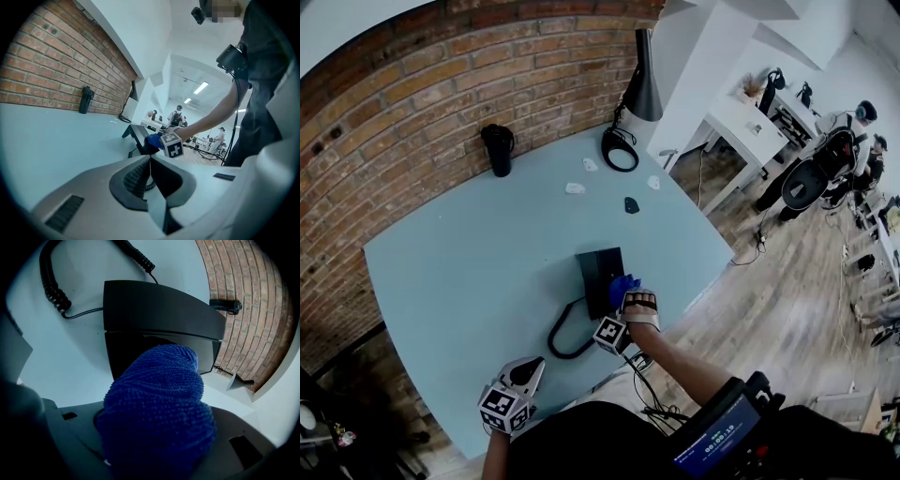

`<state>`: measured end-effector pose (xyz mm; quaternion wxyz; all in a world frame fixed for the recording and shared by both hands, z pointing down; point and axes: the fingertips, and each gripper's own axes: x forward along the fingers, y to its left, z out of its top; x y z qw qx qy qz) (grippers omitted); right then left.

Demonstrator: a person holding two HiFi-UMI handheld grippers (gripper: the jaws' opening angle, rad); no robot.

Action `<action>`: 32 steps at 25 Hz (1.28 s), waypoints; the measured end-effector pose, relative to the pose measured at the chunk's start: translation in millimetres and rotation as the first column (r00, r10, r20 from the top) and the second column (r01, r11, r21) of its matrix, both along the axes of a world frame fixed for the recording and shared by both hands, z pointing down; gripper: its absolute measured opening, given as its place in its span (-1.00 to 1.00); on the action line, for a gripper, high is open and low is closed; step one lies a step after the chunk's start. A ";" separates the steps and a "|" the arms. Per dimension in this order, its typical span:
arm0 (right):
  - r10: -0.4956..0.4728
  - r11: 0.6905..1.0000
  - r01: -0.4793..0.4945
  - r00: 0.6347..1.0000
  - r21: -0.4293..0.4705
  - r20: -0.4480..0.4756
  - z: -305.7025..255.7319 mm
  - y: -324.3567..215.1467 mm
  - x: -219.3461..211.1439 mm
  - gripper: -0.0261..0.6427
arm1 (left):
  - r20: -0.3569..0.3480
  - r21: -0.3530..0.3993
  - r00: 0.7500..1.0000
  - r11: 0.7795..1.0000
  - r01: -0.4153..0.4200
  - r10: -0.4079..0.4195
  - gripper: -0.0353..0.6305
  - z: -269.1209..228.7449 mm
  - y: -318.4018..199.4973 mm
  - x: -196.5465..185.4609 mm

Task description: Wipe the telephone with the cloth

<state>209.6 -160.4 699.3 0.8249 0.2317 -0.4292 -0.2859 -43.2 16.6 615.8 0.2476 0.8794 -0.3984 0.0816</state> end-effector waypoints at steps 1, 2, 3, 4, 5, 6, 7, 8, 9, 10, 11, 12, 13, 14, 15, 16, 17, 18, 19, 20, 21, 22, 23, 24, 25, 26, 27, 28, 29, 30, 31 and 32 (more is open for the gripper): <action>-0.005 1.000 0.005 1.000 -0.001 -0.004 -2.2 1.8 -0.4 -0.31 | 0.001 0.001 1.000 1.000 0.000 0.000 -0.83 0.0 0.4 0.3; -0.011 1.000 0.011 1.000 -0.001 -0.004 -1.2 3.6 -0.4 -0.31 | 0.001 0.000 1.000 1.000 -0.001 0.001 -0.83 0.2 0.9 0.7; -0.015 1.000 0.015 1.000 -0.002 0.000 4.0 5.5 0.2 -0.31 | 0.002 -0.001 1.000 1.000 -0.004 0.004 -0.83 0.9 1.6 1.0; -0.016 1.000 0.016 1.000 -0.004 0.008 12.0 7.5 1.1 -0.31 | 0.003 -0.002 1.000 1.000 -0.006 0.006 -0.83 1.7 2.2 1.3; -0.015 1.000 0.015 1.000 -0.006 0.016 18.9 9.6 1.9 -0.31 | 0.002 -0.003 1.000 1.000 -0.008 0.008 -0.83 2.2 2.4 1.5; -0.014 1.000 0.014 1.000 -0.006 0.021 21.8 11.5 2.1 -0.31 | 0.001 -0.004 1.000 1.000 -0.009 0.009 -0.83 2.2 2.3 1.7; -0.011 1.000 0.011 1.000 -0.004 0.024 22.1 13.4 2.2 -0.31 | 0.001 -0.005 1.000 1.000 -0.010 0.010 -0.83 1.7 2.0 2.0; -0.008 1.000 0.008 1.000 -0.005 0.021 20.0 15.3 2.5 -0.31 | 0.000 -0.004 1.000 1.000 -0.010 0.010 -0.83 0.7 1.7 2.4; -0.007 1.000 0.007 1.000 -0.007 0.015 16.6 17.3 2.9 -0.31 | -0.001 -0.003 1.000 1.000 -0.011 0.011 -0.83 -0.3 1.3 3.0; -0.006 1.000 0.006 1.000 -0.009 0.013 15.4 19.2 3.3 -0.31 | -0.002 -0.002 1.000 1.000 -0.012 0.012 -0.83 -1.2 1.3 3.6; -0.004 1.000 0.005 1.000 -0.011 0.018 18.4 21.2 3.8 -0.31 | -0.002 0.000 1.000 1.000 -0.014 0.014 -0.83 -1.9 1.5 4.3; -0.001 1.000 0.001 1.000 -0.015 0.026 23.9 23.6 4.7 -0.31 | -0.002 0.001 1.000 1.000 -0.016 0.016 -0.83 -2.4 1.8 4.9; 0.002 1.000 -0.002 0.999 -0.019 0.032 28.4 25.8 5.2 -0.31 | -0.002 0.001 1.000 1.000 -0.018 0.018 -0.83 -2.7 2.2 5.2; 0.003 1.000 -0.003 0.999 -0.019 0.040 30.2 27.4 5.0 -0.31 | -0.002 0.002 1.000 1.000 -0.019 0.019 -0.83 -2.7 2.4 5.2; 0.005 1.000 -0.004 0.999 -0.018 0.047 31.4 28.8 4.8 -0.31 | -0.002 0.002 1.000 1.000 -0.019 0.019 -0.83 -2.5 2.6 5.3; 0.007 1.000 -0.006 0.999 -0.019 0.049 32.7 30.5 5.3 -0.31 | -0.002 0.001 1.000 1.000 -0.019 0.019 -0.83 -2.1 2.8 5.5; 0.010 1.000 -0.009 0.999 -0.022 0.047 34.1 32.4 6.5 -0.31 | -0.002 0.001 1.000 1.000 -0.019 0.019 -0.83 -1.6 3.1 5.7; 0.013 1.000 -0.012 0.999 -0.026 0.046 35.8 34.3 7.5 -0.31 | -0.002 0.001 1.000 1.000 -0.019 0.019 -0.83 -1.1 3.4 5.9; 0.018 0.999 -0.016 0.999 -0.032 0.047 37.4 36.7 8.2 -0.31 | -0.002 0.001 1.000 1.000 -0.019 0.019 -0.83 -0.9 3.8 6.0; 0.026 0.999 -0.024 0.998 -0.044 0.049 37.5 40.1 8.5 -0.31 | -0.003 0.001 1.000 1.000 -0.021 0.021 -0.83 -1.3 4.1 6.2; 0.036 0.998 -0.033 0.998 -0.059 0.053 36.4 44.1 8.4 -0.31 | -0.004 0.002 1.000 1.000 -0.023 0.023 -0.83 -1.8 4.4 6.5; 0.045 0.997 -0.041 0.997 -0.071 0.058 35.6 47.6 8.3 -0.31 | -0.004 0.003 1.000 1.000 -0.025 0.025 -0.83 -1.9 4.6 6.7; 0.051 0.996 -0.046 0.997 -0.077 0.064 35.9 49.9 8.1 -0.31 | -0.003 0.004 1.000 1.000 -0.027 0.027 -0.83 -1.7 4.5 7.0; 0.054 0.996 -0.048 0.996 -0.079 0.069 36.6 51.1 8.1 -0.31 | -0.003 0.006 1.000 1.000 -0.029 0.029 -0.83 -1.5 4.3 7.5; 0.056 0.996 -0.050 0.996 -0.079 0.072 37.1 51.7 8.3 -0.31 | -0.003 0.008 1.000 1.000 -0.030 0.031 -0.83 -1.5 3.9 8.1; 0.058 0.995 -0.052 0.996 -0.079 0.074 37.3 52.1 8.5 -0.31 | -0.003 0.009 0.999 0.999 -0.033 0.033 -0.83 -1.8 3.5 8.7; 0.061 0.995 -0.055 0.995 -0.078 0.076 37.5 52.4 8.7 -0.31 | -0.004 0.011 0.999 0.999 -0.034 0.034 -0.83 -2.3 3.4 9.4; 0.067 0.995 -0.061 0.994 -0.080 0.082 38.4 53.4 9.2 -0.31 | -0.004 0.012 0.999 0.999 -0.036 0.036 -0.83 -2.8 3.6 10.0; 0.079 0.993 -0.071 0.993 -0.090 0.090 40.1 56.0 10.2 -0.31 | -0.004 0.013 0.999 0.999 -0.037 0.037 -0.83 -3.2 4.2 10.3; 0.096 0.990 -0.084 0.990 -0.115 0.099 42.0 61.3 12.1 -0.31 | -0.002 0.014 0.999 0.999 -0.037 0.037 -0.83 -3.6 5.0 10.4; 0.114 0.982 -0.096 0.988 -0.160 0.108 41.9 69.7 13.5 -0.31 | 0.000 0.014 0.999 0.999 -0.035 0.035 -0.83 -4.0 5.9 10.1; 0.127 0.971 -0.098 0.984 -0.220 0.121 39.5 80.5 12.8 -0.38 | 0.002 0.015 0.999 0.999 -0.032 0.032 -0.83 -4.6 6.3 9.0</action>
